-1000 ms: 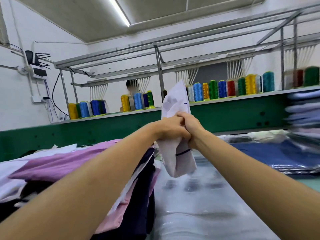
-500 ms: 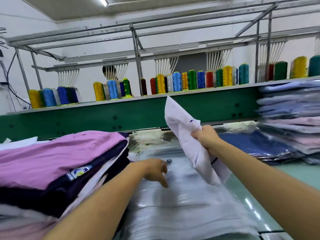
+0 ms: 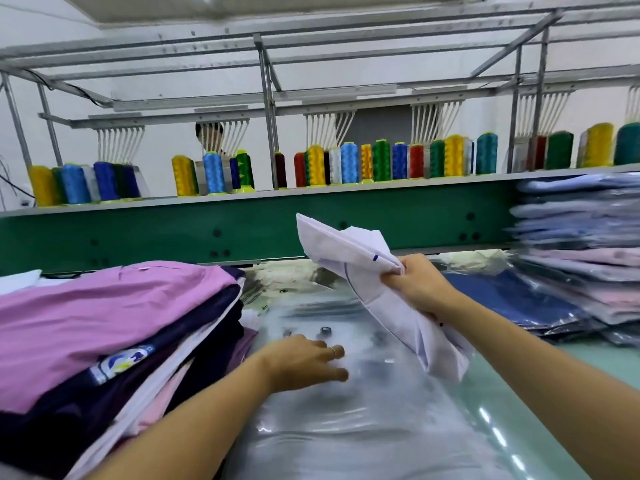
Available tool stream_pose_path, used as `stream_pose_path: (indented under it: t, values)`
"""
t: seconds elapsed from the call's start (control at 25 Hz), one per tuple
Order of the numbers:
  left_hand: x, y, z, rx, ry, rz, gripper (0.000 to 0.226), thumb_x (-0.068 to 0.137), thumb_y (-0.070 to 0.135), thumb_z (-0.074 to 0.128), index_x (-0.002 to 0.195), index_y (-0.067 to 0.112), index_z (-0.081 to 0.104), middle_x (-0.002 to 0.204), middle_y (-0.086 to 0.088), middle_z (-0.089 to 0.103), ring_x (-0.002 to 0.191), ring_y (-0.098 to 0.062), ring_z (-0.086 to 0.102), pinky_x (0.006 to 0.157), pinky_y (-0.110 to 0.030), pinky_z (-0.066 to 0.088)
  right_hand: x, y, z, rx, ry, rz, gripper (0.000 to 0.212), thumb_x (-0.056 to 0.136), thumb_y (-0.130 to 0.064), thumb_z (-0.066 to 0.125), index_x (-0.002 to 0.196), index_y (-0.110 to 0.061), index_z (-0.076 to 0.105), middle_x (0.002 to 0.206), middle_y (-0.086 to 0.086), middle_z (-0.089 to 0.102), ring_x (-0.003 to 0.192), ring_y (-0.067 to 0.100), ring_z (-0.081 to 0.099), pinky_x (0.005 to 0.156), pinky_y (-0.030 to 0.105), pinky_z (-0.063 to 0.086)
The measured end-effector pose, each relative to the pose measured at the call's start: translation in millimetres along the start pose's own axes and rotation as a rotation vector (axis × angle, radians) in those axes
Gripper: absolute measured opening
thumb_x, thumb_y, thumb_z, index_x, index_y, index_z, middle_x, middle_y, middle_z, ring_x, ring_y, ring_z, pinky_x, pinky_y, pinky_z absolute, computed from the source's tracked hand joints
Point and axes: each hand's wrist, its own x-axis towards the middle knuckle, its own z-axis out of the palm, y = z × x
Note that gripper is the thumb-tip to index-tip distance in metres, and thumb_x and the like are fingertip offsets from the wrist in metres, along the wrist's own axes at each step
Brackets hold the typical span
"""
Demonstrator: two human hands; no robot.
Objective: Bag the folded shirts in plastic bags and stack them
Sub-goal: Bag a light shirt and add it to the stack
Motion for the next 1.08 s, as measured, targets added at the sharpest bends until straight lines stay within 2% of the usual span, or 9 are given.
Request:
stream_pose_path:
  t: [0.2, 0.44, 0.52, 0.6, 0.72, 0.8, 0.88, 0.96, 1.08]
  values:
    - [31.9, -11.9, -2.5, -0.145, -0.076, -0.516, 0.034, 0.096, 0.007, 0.051, 0.126, 0.020, 0.059, 0.129, -0.001, 0.055, 0.108, -0.030, 0.062, 0.069, -0.037, 0.047, -0.7, -3.1, -11.0, 0.041, -0.054, -0.167, 0.039, 0.089, -0.010, 0.062, 0.059, -0.017, 0.038, 0.057, -0.010, 0.035, 0.054, 0.008, 0.027, 0.050, 0.028, 0.023]
    - [60.7, -39.4, -0.5, -0.742, 0.105, -0.822, 0.053, 0.092, 0.030, 0.064, 0.143, 0.026, 0.047, 0.146, 0.002, 0.049, 0.128, -0.023, 0.051, 0.101, -0.033, 0.045, -10.2, 23.8, -18.1, 0.089, -0.154, -0.273, 0.026, 0.092, -0.004, 0.063, 0.068, -0.005, 0.052, 0.068, -0.013, 0.046, 0.065, 0.002, 0.038, 0.059, 0.027, 0.033]
    - [64.4, -42.9, -4.2, -0.956, 0.196, -0.883, 0.061, 0.095, 0.022, 0.063, 0.150, 0.014, 0.036, 0.150, -0.008, 0.045, 0.124, -0.020, 0.051, 0.096, -0.020, 0.044, -13.3, 41.2, -19.2, 0.086, -0.187, -0.271, 0.015, 0.093, -0.005, 0.061, 0.078, -0.003, 0.064, 0.075, -0.013, 0.057, 0.071, 0.001, 0.046, 0.065, 0.033, 0.041]
    - [62.7, -42.3, -9.6, -1.097, 0.179, -0.919, 0.055, 0.098, 0.011, 0.057, 0.148, 0.003, 0.035, 0.131, -0.013, 0.053, 0.112, -0.015, 0.049, 0.086, -0.007, 0.042, -18.5, 55.3, -17.7, 0.115, -0.223, -0.275, 0.025, 0.093, -0.001, 0.059, 0.096, -0.017, 0.078, 0.098, -0.017, 0.073, 0.090, -0.001, 0.062, 0.081, 0.032, 0.052]
    - [53.8, -42.9, -3.8, -1.398, 0.235, -0.990, 0.033, 0.095, -0.008, 0.052, 0.125, 0.005, 0.054, 0.089, 0.000, 0.054, 0.079, -0.014, 0.052, 0.064, -0.018, 0.051, -22.6, 70.2, -14.7, 0.217, -0.234, -0.265, 0.048, 0.092, 0.007, 0.057, 0.112, -0.032, 0.078, 0.116, -0.014, 0.074, 0.117, 0.009, 0.066, 0.096, 0.029, 0.053]
    - [46.3, -44.1, -9.5, -1.611, 0.353, -0.977, 0.021, 0.089, 0.000, 0.057, 0.103, 0.015, 0.061, 0.087, 0.001, 0.057, 0.074, -0.011, 0.051, 0.058, -0.020, 0.047, -20.6, 79.0, -14.2, 0.234, -0.231, -0.257, 0.049, 0.092, 0.008, 0.057, 0.113, -0.031, 0.078, 0.117, -0.012, 0.074, 0.120, 0.013, 0.065, 0.099, 0.033, 0.054]
    - [47.9, -55.3, -7.1, -1.638, 0.461, -0.915, 0.032, 0.083, 0.008, 0.058, 0.112, 0.022, 0.063, 0.105, -0.001, 0.067, 0.085, -0.016, 0.060, 0.072, -0.029, 0.048, -19.3, 88.1, -15.4, 0.224, -0.215, -0.252, 0.046, 0.092, 0.007, 0.058, 0.112, -0.029, 0.078, 0.116, -0.010, 0.075, 0.120, 0.017, 0.065, 0.099, 0.036, 0.053]
    - [50.8, -67.0, -3.2, -1.604, 0.568, -0.845, 0.041, 0.094, -0.005, 0.050, 0.127, 0.018, 0.062, 0.118, -0.011, 0.068, 0.087, -0.019, 0.064, 0.077, -0.035, 0.047, -20.5, 94.4, -17.1, 0.207, -0.206, -0.239, 0.043, 0.092, 0.007, 0.060, 0.111, -0.027, 0.079, 0.113, -0.009, 0.076, 0.117, 0.019, 0.067, 0.099, 0.039, 0.053]
    - [52.1, -83.3, 6.0, -1.300, 0.604, -0.852, 0.059, 0.097, -0.010, 0.045, 0.139, 0.029, 0.057, 0.116, -0.012, 0.068, 0.068, -0.011, 0.061, 0.050, -0.031, 0.054, -22.0, 103.2, -15.2, 0.068, -0.201, -0.168, 0.045, 0.089, 0.010, 0.059, 0.110, -0.025, 0.079, 0.107, -0.014, 0.076, 0.110, 0.013, 0.068, 0.097, 0.042, 0.053]
